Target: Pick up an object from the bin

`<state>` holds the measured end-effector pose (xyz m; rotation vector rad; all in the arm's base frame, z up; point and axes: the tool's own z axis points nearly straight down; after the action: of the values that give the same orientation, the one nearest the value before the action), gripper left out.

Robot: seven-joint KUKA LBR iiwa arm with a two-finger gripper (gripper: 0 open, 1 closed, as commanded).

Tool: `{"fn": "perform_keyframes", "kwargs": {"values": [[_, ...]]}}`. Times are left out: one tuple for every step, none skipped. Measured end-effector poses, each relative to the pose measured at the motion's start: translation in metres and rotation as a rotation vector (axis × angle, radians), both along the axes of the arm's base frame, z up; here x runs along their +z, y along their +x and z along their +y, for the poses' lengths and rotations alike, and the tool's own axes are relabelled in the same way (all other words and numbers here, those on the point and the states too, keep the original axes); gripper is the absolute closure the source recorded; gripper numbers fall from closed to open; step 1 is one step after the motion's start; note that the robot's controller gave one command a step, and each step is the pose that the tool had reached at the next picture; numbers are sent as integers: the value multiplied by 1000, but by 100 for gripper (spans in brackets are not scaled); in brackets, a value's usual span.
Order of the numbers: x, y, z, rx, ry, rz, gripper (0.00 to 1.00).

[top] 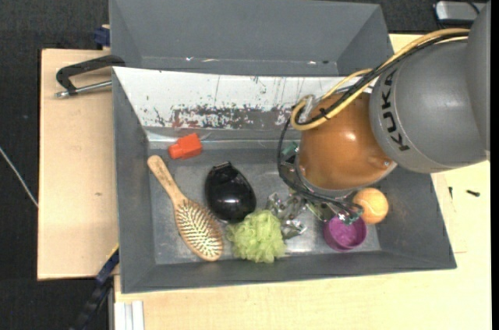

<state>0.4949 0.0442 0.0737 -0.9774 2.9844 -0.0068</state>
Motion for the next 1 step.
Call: {"fn": "perform_keyframes", "kwargs": {"values": [[0,0,0,0,0,0,100]]}}
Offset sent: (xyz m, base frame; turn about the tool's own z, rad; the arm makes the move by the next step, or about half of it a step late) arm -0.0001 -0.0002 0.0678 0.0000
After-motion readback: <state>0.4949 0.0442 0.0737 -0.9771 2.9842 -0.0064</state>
